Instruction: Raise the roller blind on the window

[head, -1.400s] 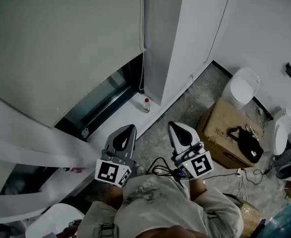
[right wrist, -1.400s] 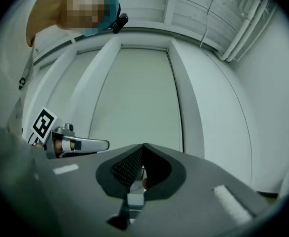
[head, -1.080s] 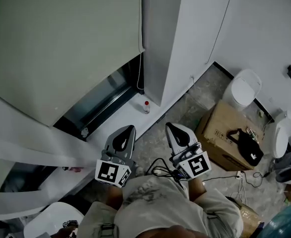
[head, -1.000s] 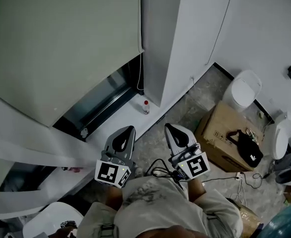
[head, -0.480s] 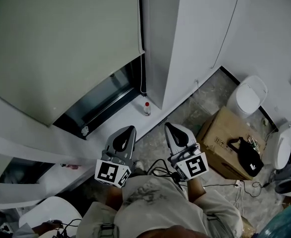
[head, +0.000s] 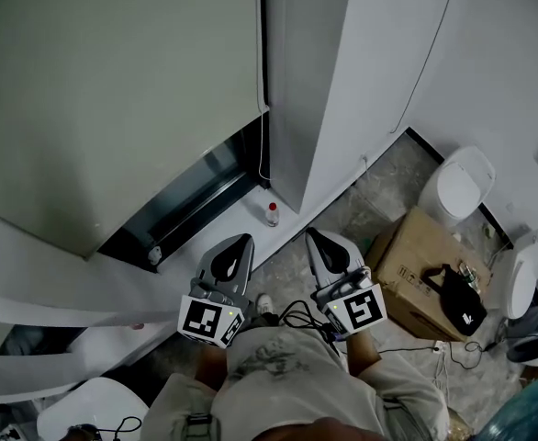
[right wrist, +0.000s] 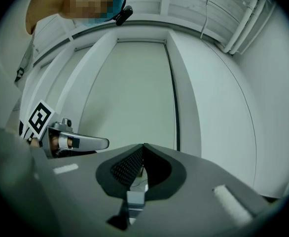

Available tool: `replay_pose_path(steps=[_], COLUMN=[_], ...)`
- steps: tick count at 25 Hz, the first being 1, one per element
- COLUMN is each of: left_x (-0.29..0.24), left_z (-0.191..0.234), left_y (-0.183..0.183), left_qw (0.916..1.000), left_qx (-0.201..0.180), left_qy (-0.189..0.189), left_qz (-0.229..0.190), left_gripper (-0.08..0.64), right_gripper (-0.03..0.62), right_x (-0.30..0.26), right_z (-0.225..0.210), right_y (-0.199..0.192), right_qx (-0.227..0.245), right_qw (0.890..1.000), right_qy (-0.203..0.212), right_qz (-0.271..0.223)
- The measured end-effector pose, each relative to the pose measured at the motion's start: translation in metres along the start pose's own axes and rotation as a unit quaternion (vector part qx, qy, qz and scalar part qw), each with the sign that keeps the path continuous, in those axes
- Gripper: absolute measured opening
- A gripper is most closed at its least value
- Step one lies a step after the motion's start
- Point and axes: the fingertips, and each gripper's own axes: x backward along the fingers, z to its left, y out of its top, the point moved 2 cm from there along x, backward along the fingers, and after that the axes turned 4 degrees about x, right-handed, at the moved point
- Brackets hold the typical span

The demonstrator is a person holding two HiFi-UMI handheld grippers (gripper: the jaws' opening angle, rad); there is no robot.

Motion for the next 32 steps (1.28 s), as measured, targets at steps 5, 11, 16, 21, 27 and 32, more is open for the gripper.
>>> replay_pose_path(steps=[5,11,16,21,27,32], left_x=[-0.022,-0.042,-0.06,-0.082,-0.109,-0.138], left_z=[0.024,0.055,0.073,0.082,0.094,0.1], left_y=[0.007,0.012,0.014,0.017,0.014,0.012], left_qw=[0.9998,0.9994,0.9987,0.998,0.9982,0.9987], left_qx=[0.001,0.008,0.013,0.016,0.016,0.015], left_qy=[-0.018,-0.034,-0.048,-0.058,-0.055,-0.045], left_qz=[0.003,0.006,0.011,0.015,0.017,0.018], left_gripper=[0.005,0.005,0.005,0.005,0.005,0.005], right_gripper=[0.011,0.011,0.011,0.011,0.011,0.011], right_x=[-0.031,-0.065,-0.084,-0.097,-0.117,-0.131], right_z=[-0.011,-0.018,-0.028,-0.045,-0.067,-0.093], right_y=[0.002,-0.004,-0.003,-0.003,-0.012,-0.02], right_qx=[0.002,0.006,0.01,0.015,0.015,0.009], right_qw=[1.0,0.999,0.998,0.998,0.998,0.998], right_qy=[-0.016,-0.03,-0.049,-0.059,-0.056,-0.046], right_qz=[0.01,0.026,0.029,0.031,0.034,0.037])
